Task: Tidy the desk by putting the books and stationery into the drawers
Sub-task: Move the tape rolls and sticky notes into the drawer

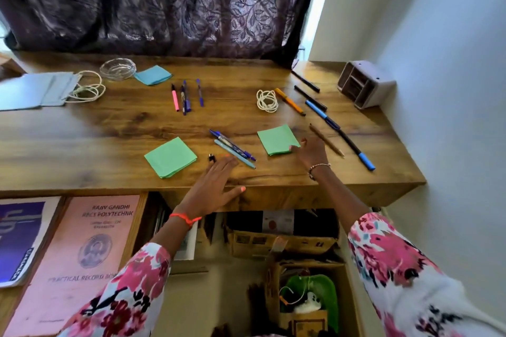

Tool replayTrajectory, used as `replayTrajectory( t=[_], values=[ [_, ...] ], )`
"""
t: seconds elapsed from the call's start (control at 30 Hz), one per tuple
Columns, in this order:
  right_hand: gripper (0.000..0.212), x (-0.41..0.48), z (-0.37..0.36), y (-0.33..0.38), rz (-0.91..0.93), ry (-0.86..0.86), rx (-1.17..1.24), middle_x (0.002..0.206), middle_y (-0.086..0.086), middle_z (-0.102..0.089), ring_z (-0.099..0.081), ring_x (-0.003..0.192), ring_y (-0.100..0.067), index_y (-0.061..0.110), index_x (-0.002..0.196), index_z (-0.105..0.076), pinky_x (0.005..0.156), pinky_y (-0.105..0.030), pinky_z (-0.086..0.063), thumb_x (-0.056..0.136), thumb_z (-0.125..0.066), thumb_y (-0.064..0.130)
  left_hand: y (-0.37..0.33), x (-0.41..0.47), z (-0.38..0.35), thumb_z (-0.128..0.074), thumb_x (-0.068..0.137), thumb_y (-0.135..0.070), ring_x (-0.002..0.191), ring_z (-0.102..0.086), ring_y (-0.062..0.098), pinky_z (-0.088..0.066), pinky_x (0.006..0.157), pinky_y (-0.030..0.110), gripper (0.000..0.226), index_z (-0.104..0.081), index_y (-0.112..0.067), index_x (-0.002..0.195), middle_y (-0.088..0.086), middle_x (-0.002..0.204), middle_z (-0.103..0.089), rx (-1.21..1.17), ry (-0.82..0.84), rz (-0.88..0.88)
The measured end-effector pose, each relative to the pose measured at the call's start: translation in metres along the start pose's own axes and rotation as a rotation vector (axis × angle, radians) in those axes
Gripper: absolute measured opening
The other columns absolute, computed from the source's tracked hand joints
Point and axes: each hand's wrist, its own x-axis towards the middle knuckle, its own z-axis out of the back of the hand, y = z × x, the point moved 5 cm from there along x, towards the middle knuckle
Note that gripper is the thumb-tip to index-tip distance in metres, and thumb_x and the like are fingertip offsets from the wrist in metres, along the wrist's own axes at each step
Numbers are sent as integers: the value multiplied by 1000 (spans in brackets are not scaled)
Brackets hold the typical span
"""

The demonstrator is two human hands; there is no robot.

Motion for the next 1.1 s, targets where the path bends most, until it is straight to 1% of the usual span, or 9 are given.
replayTrajectory(
  t=[0.23,0.37,0.53,0.67,0.8,0.9,0.97,1.03,1.1],
  values=[
    [62,45,-7,15,113,91,-43,133,-15,-50,-45,123,-28,5,132,-40,100,-35,-37,80,-68,23,4,21,-47,-9,88,-54,142,8,11,2,117,40,68,-1,-18,146,-2,155,-2,290,43,-62],
    [64,57,-13,13,127,89,-82,130,-14,-53,-46,121,-30,7,128,-42,98,-38,-39,74,-74,15,7,18,-60,-24,93,-45,140,-20,19,-12,110,49,62,-16,-12,145,4,152,-19,446,29,-84],
    [67,75,-17,11,36,160,-30,132,-12,-52,-48,120,-27,6,128,-46,95,-37,-44,69,-78,12,7,19,-62,-28,92,-47,141,-19,19,-10,109,47,63,-20,-14,145,4,153,-20,460,17,-79],
    [49,87,-18,10,20,137,72,123,-15,-60,-57,110,-28,1,118,-58,84,-32,-47,71,-74,1,8,18,-62,-27,93,-52,143,-10,17,-8,114,50,66,-12,-15,147,3,155,-11,413,27,-66],
    [37,91,-10,22,28,15,287,116,-23,-62,-60,106,-34,-7,112,-60,91,-39,-49,75,-64,-9,10,5,-51,-28,94,-52,143,7,11,1,116,44,68,-2,-18,148,-1,156,2,319,-57,-47],
    [34,88,1,43,43,-115,358,112,-22,-64,-62,104,-32,-6,110,-62,90,-29,-48,76,-64,-5,17,-21,-36,-32,95,-49,143,5,11,0,116,44,67,-6,-18,148,-1,156,0,296,-123,-17],
    [32,80,3,63,65,-160,477,106,-23,-66,-65,96,-32,-7,104,-65,89,-38,-52,72,-66,-4,24,-46,-24,-32,94,-48,143,3,13,0,115,43,66,-8,-18,148,-1,156,-1,265,-188,15],
    [26,65,-2,88,96,-127,654,95,-21,-67,-65,83,-27,-7,94,-67,82,-42,-55,68,-70,-5,33,-74,-12,-32,94,-47,143,1,14,-1,115,43,65,-11,-17,148,-1,156,-3,231,-254,59],
    [14,36,-16,120,159,-29,724,88,-12,-64,-62,74,-19,6,79,-67,73,-31,-56,69,-71,-2,44,-109,-2,-34,94,-47,144,-3,15,-3,115,42,65,-15,-15,147,0,156,-7,188,-313,111]
  ],
)
